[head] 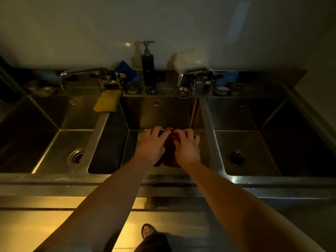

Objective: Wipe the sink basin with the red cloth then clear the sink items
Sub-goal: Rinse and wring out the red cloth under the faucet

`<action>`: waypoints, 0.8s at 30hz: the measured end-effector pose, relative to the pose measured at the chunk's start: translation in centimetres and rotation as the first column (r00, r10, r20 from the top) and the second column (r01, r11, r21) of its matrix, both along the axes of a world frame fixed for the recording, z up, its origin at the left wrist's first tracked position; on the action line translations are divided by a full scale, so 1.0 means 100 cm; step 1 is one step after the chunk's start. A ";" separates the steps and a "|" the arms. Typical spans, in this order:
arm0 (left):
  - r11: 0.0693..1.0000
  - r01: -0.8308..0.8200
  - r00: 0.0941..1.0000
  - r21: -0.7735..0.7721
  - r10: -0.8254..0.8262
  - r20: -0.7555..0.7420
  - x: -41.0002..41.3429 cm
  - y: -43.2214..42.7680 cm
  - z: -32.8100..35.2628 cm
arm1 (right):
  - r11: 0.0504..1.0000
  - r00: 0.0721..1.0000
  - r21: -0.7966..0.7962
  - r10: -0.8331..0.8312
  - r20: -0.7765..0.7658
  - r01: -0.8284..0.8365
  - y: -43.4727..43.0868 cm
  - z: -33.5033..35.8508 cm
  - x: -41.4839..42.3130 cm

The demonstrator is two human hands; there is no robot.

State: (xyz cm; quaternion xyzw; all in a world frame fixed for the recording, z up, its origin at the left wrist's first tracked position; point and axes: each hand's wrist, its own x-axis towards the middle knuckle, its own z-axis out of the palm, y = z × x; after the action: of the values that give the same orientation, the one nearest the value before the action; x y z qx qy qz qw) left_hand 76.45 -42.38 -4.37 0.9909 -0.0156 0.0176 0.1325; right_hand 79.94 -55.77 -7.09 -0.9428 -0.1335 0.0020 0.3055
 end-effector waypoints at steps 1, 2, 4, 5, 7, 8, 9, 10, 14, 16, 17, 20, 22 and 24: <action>1.000 -0.014 1.000 0.007 0.014 0.004 -0.005 0.006 0.004 | 1.000 1.000 0.017 0.016 0.009 -0.016 0.006 0.002 -0.003; 1.000 -0.030 1.000 0.007 0.030 0.008 -0.010 0.012 0.008 | 0.999 0.999 0.032 0.032 0.020 -0.033 0.013 0.005 -0.006; 0.998 -0.063 0.998 0.006 0.063 0.009 -0.020 0.025 0.017 | 0.997 0.997 0.046 0.060 0.044 -0.062 0.026 0.009 -0.011; 0.997 -0.078 0.997 0.013 0.077 0.011 -0.025 0.032 0.021 | 0.996 0.996 0.047 0.071 0.050 -0.073 0.034 0.012 -0.014; 0.995 -0.102 0.995 0.024 0.101 0.018 -0.035 0.047 0.029 | 0.994 0.995 0.052 0.092 0.044 -0.094 0.052 0.019 -0.020; 0.993 -0.111 0.994 0.027 0.110 0.022 -0.040 0.056 0.032 | 0.993 0.994 0.059 0.103 0.041 -0.105 0.061 0.022 -0.024; 0.992 -0.118 0.993 0.032 0.117 0.028 -0.044 0.064 0.035 | 0.991 0.993 0.069 0.112 0.040 -0.115 0.071 0.025 -0.027; 0.991 -0.126 0.991 0.039 0.125 0.037 -0.049 0.074 0.039 | 0.989 0.992 0.079 0.121 0.044 -0.124 0.081 0.028 -0.031; 0.985 -0.155 0.986 0.068 0.150 0.076 -0.075 0.127 0.048 | 0.985 0.985 0.076 0.147 0.091 -0.154 0.134 0.038 -0.054; 0.985 -0.162 0.983 0.064 0.156 0.095 -0.089 0.157 0.052 | 0.981 0.980 0.085 0.167 0.106 -0.176 0.165 0.042 -0.065; 0.984 -0.166 0.982 0.066 0.159 0.100 -0.094 0.171 0.053 | 0.978 0.979 0.094 0.174 0.110 -0.185 0.177 0.044 -0.070; 0.976 -0.204 0.975 0.080 0.195 0.110 -0.119 0.225 0.057 | 0.973 0.973 0.097 0.197 0.117 -0.208 0.232 0.050 -0.092; 0.969 -0.223 0.971 0.101 0.212 0.108 -0.135 0.262 0.058 | 0.970 0.970 0.101 0.210 0.118 -0.222 0.270 0.052 -0.107; 0.965 -0.237 0.969 0.115 0.227 0.099 -0.150 0.298 0.059 | 0.965 0.965 0.097 0.231 0.126 -0.244 0.307 0.054 -0.120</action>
State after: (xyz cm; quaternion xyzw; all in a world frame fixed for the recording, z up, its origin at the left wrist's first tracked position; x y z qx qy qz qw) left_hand 61.49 -12.58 1.57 0.9906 0.0939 0.0742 0.0657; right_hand 67.96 -25.02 -1.74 -0.8999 -0.2628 -0.0226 0.3472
